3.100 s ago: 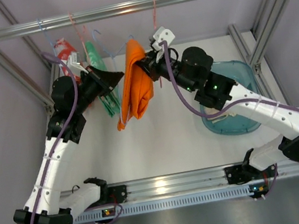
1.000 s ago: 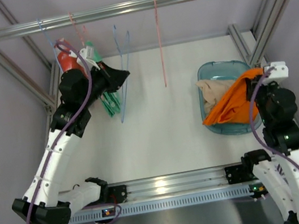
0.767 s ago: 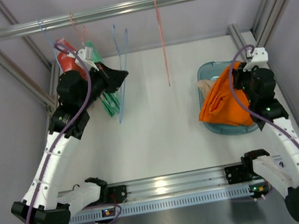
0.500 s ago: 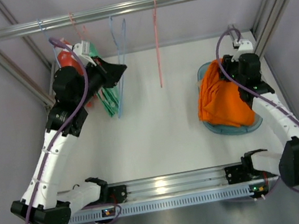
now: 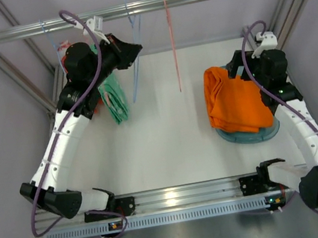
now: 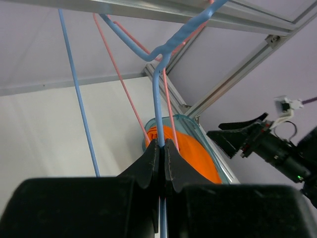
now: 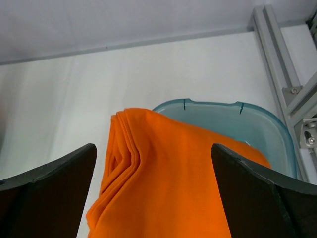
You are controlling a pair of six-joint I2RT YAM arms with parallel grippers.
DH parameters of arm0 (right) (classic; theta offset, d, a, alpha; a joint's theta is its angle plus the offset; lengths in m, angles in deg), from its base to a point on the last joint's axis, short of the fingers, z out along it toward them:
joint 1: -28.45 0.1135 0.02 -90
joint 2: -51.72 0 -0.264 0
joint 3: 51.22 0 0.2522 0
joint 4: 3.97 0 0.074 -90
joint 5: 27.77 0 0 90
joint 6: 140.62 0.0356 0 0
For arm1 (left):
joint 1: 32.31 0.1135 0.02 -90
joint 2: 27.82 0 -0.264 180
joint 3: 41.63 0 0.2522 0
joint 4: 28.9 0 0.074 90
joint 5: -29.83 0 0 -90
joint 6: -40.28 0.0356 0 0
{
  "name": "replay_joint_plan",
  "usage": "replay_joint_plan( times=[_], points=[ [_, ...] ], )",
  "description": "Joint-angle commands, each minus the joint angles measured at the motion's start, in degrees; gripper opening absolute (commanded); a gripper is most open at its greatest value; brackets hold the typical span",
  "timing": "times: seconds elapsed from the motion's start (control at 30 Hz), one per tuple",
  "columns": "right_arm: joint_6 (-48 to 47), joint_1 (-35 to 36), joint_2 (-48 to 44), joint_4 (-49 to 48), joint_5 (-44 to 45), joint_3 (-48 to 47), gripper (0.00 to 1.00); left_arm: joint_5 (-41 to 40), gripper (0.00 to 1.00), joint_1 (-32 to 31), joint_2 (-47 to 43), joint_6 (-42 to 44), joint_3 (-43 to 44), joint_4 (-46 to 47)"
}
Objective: Remove the trousers from the hanger
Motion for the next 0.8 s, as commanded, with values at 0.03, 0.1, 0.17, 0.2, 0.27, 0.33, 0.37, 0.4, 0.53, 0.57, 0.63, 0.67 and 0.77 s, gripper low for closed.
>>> replay_joint_plan(
  times=[0.03, 0.1, 0.17, 0.2, 0.27, 0.33, 0.37, 0.4, 0.53, 0.57, 0.63, 0.67, 0.77],
  points=[
    [0.32, -0.81, -5.50, 2.55, -0.59, -4.86, 0.99, -1.14, 0.00, -0.14, 3.91, -1.93, 3.88, 3.69],
    [0.05, -0.81, -7.70, 3.08, -0.68, -5.48, 0.99, -1.41, 0.00, -0.14, 6.02, -2.19, 4.58, 4.39],
    [-0.30, -0.89, -9.80, 3.79, -0.77, -5.57, 0.99, -1.23, 0.00, -0.23, 7.60, -2.37, 4.94, 5.79],
    [-0.65, -0.89, -10.42, 4.14, -0.77, -5.66, 0.99, -1.40, 0.00, -0.23, 8.04, -2.46, 5.03, 6.84],
    [-1.70, -0.89, -11.83, 4.84, -0.42, -5.74, 0.99, -2.02, 0.00, -0.32, 10.05, -2.63, 6.16, 8.09],
    [-2.84, -0.89, -12.53, 5.54, -0.24, -6.44, 0.99, -2.20, 0.00, -0.49, 11.55, -2.81, 7.57, 8.09],
    [-3.11, -0.89, -12.71, 6.07, -0.15, -6.62, 1.00, -2.37, 0.00, -0.49, 12.69, -3.07, 7.75, 8.17],
    [-3.29, -0.89, -13.06, 6.68, -0.07, -6.88, 0.99, -2.37, 0.00, -0.58, 13.14, -3.59, 7.84, 8.09],
    [-3.46, -0.89, -14.12, 6.78, -1.12, -7.33, 1.00, -2.81, 0.00, -0.76, 13.93, -4.30, 6.00, 8.09],
    [-3.55, -0.89, -14.21, 6.60, -1.38, -7.33, 0.99, -3.16, 0.00, -0.76, 13.50, -4.48, 5.47, 8.09],
    [-3.90, -0.89, -14.03, 5.90, -1.65, -7.50, 0.99, -3.87, 0.01, -0.85, 13.15, -4.65, 3.98, 8.17],
    [-3.82, -0.89, -13.68, 5.99, -1.65, -7.85, 0.99, -3.95, 0.04, -0.85, 12.80, -4.31, 3.71, 8.09],
    [-3.38, -0.89, -12.63, 5.81, -2.00, -8.64, 0.99, -4.66, 0.19, -0.84, 11.13, -3.16, 1.69, 8.00]
  ],
)
